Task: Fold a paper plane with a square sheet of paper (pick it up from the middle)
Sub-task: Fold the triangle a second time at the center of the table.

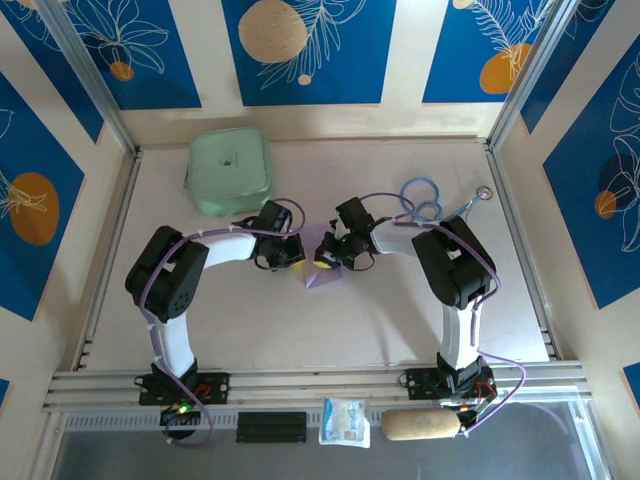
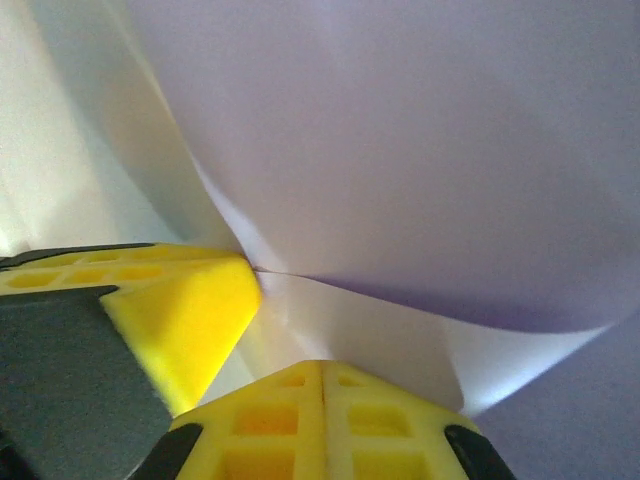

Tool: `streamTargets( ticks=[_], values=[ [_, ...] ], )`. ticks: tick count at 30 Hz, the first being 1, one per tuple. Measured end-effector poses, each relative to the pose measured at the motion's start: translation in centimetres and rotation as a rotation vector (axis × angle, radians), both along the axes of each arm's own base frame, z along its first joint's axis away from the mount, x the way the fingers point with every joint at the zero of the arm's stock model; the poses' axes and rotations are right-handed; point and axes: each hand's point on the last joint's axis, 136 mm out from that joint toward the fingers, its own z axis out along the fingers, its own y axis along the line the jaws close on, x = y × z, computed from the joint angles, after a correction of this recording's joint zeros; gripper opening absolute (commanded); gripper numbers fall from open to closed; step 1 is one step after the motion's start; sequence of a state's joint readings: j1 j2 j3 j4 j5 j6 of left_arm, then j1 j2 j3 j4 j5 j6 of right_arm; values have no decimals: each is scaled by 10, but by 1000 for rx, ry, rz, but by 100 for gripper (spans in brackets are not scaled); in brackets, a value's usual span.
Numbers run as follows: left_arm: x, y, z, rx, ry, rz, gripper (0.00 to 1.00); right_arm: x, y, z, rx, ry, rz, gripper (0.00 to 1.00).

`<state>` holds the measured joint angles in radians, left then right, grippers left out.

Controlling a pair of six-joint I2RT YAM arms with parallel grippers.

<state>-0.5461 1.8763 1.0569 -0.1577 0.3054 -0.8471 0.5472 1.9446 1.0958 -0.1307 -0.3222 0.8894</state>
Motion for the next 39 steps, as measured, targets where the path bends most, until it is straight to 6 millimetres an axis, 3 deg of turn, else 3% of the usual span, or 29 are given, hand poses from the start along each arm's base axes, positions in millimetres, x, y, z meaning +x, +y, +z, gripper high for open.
streamTargets(
  ticks=[18,25,30,35,39],
  values=[
    [1,4,3,43,1,-17,0,-5,-1,-9,7,12,15,2],
    [3,-2,25,8,-29,-27,6,-5,-1,-10,15,14,19,1],
    [-16,-12,46,-71,-42,-37,7,-5,-2,-10,19,16,21,0],
    [-49,-25,34,-111,32,-70,7,-5,-2,-11,18,18,20,0],
    [-59,-28,30,-122,64,-80,7,-5,-2,-11,17,19,20,0]
  ],
)
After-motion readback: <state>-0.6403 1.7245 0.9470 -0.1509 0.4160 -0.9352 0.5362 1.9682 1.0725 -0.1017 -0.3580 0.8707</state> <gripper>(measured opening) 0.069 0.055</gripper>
